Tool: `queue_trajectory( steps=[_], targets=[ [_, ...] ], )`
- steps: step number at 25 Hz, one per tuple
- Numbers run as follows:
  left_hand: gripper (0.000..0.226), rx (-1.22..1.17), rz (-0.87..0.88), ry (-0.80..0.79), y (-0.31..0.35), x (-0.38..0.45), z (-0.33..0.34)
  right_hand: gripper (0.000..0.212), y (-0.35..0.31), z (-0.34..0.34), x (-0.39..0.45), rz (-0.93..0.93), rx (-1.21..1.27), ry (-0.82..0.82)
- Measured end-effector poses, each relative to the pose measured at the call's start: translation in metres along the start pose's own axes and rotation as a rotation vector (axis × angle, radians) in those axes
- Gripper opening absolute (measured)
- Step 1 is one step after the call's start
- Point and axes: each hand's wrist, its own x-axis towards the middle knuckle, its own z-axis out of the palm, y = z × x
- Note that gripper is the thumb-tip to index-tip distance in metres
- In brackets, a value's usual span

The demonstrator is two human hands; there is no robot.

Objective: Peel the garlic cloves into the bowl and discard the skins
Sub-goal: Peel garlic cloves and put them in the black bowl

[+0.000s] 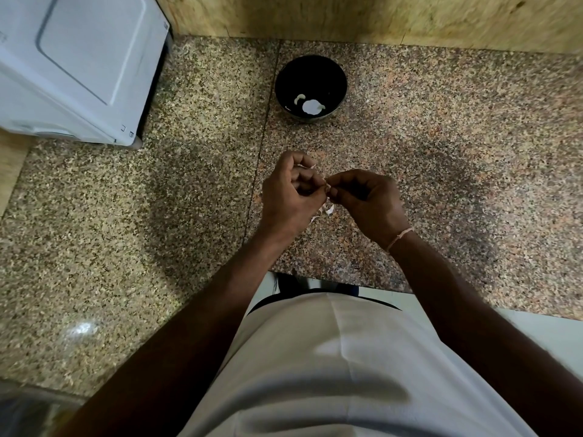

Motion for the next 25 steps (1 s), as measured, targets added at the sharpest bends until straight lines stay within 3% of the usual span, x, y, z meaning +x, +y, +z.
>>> queue_trajectory(
  steps=[9, 16, 25],
  targets=[
    [0.045, -0.027, 0.003, -0.024, -0.004, 0.001, 0.003, 0.029, 0.007, 0.001, 0.006, -0.037, -0.059, -0.082],
    [0.044, -0.086, -0.042, -0.019, -0.009, 0.003, 0.004, 0.022, 0.009, 0.0, 0.01, -0.053, -0.099, -0.099],
    [0.037, -0.199, -0.111, 0.006, -0.022, 0.009, -0.003, 0.021, 0.01, -0.002, 0.01, 0.111, 0.286, -0.091]
  ],
)
